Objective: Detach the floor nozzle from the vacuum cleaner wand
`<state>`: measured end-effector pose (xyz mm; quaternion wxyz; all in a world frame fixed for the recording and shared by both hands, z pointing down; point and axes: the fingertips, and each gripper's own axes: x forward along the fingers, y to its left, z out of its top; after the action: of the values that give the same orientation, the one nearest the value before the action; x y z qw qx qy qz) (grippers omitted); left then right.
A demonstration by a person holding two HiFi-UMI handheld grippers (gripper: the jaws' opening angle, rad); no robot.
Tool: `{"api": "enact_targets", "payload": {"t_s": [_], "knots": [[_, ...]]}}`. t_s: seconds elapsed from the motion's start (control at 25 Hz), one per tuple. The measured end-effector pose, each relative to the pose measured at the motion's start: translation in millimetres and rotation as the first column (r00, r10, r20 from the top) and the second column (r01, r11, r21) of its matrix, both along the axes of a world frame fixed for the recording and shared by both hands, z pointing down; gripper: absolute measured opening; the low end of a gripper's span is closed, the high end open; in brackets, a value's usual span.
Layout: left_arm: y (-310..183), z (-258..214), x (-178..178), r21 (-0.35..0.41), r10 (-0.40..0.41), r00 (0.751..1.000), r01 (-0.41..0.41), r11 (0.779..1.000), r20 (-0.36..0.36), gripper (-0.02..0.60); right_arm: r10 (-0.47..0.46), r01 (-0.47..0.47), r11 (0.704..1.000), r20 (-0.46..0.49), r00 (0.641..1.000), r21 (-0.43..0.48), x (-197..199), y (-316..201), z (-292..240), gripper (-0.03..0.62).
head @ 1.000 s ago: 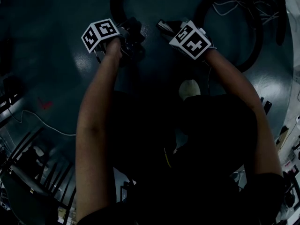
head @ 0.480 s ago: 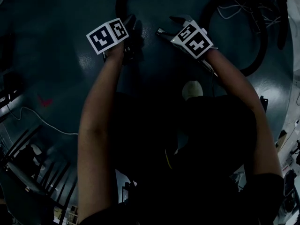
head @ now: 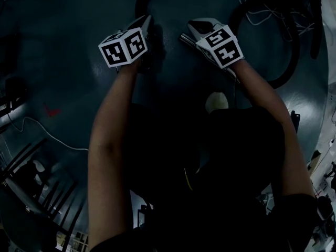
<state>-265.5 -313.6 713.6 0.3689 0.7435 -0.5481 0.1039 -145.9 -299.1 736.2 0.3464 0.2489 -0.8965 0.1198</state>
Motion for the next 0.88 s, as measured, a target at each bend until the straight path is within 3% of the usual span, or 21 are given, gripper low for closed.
{"api": "enact_targets", "payload": {"t_s": [0.28,0.44,0.64,0.88], "knots": [[0.4,-21.7,6.5,0.084,0.026,0.999,-0.028,0.996,0.021,0.009,0.087,-0.087,0.996,0.07,0.994,-0.015,-0.4,-6.0,-25.7,-0.003],[-1.2,-30.0,11.3,0.14,0.048,0.994,-0.061,0.988,0.096,0.009,0.145,-0.149,0.989,0.131,0.981,0.021,1.5,-14.8,-40.2,-0.003],[-6.4,-58.9,8.1,0.284,0.014,0.984,-0.064,0.957,0.176,0.009,0.175,-0.21,0.968,0.225,0.958,0.139,-3.5,-23.6,-70.9,-0.003],[-9.9,-80.2,20.9,0.372,0.021,0.968,-0.116,0.921,0.249,0.009,0.185,-0.258,0.952,0.361,0.914,0.163,-7.3,-31.6,-103.5,-0.003]]}}
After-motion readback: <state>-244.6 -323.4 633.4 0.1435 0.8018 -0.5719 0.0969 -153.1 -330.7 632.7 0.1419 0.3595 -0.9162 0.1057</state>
